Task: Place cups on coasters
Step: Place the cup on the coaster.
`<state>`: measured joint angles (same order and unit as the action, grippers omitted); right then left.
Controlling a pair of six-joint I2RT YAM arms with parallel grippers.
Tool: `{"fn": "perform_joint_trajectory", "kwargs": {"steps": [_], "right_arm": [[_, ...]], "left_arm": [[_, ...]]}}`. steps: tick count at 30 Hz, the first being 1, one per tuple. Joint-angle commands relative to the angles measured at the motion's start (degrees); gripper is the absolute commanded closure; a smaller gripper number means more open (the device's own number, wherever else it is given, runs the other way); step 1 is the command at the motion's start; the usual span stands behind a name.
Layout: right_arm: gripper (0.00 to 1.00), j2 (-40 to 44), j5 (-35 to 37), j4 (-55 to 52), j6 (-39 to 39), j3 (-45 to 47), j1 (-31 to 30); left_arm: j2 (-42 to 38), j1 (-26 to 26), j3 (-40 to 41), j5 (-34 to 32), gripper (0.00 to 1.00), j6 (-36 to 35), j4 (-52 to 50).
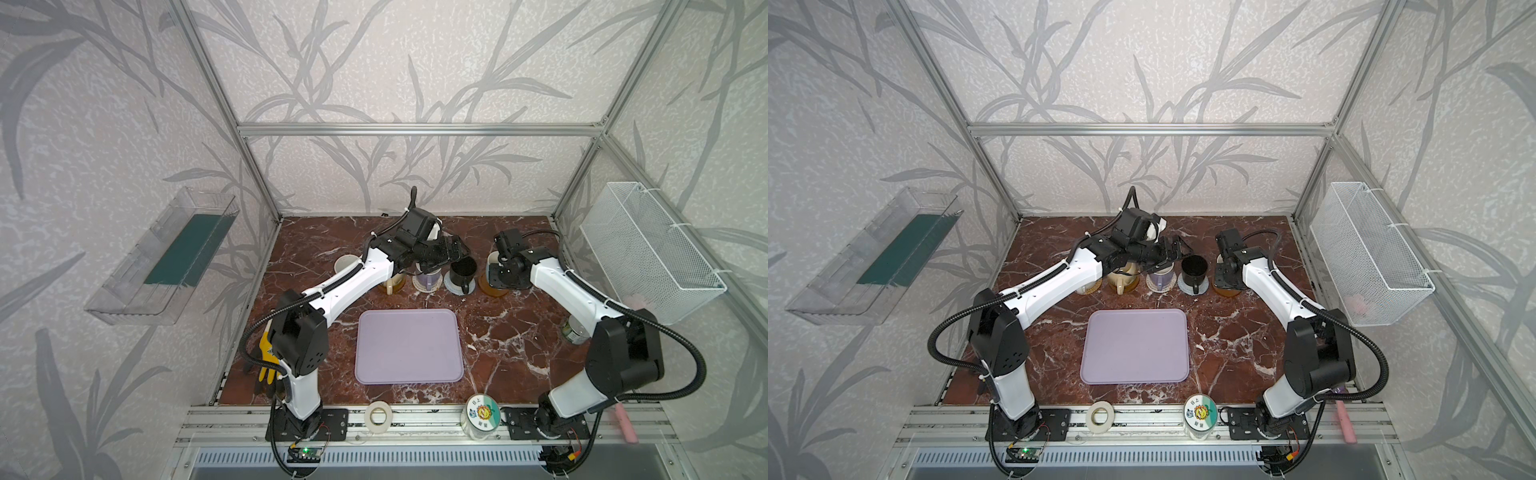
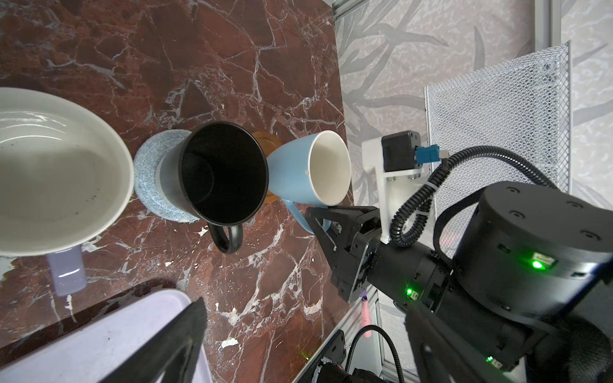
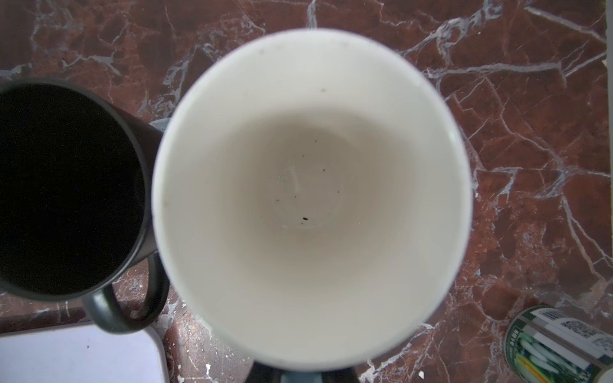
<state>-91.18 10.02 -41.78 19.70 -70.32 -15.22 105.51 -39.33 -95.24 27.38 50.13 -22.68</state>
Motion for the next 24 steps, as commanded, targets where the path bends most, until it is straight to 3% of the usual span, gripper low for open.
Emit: {"fn": "perform_joint_trajectory", "kwargs": {"steps": [1,24], "right_arm": [[1.00,-0.3,2.0,3.6,-0.9,-1.7,0.5],[1.00,-3.6,1.1,4.8,-2.1,-0.1,1.4]], "left_arm": [[0.7,-0.3,-0.9,0.7,0.04,0.0,0.2],[-1.3,-0.8,6.3,1.6,0.05,3.0,7.0]]}}
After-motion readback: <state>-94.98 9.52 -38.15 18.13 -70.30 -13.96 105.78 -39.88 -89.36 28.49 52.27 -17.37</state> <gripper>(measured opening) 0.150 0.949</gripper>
